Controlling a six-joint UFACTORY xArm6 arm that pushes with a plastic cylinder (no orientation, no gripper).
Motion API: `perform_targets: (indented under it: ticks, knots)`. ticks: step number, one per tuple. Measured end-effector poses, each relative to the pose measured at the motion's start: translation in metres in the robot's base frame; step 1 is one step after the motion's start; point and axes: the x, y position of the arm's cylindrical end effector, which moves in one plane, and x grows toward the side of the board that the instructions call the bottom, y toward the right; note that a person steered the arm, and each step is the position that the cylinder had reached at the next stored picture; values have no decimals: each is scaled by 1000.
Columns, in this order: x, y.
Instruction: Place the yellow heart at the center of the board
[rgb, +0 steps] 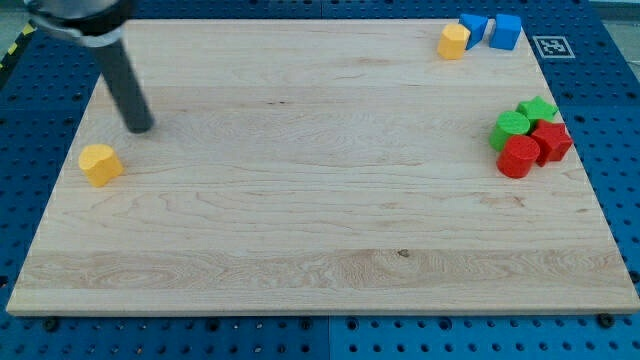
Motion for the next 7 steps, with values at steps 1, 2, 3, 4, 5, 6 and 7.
perform_targets:
  ticks: [1, 2, 3, 4, 5, 6, 7]
  knots:
    - [8, -57]
    - [12, -57]
    - [25, -57]
    - [52, -56]
    - [95, -56]
    - [95, -56]
    - [89, -45]
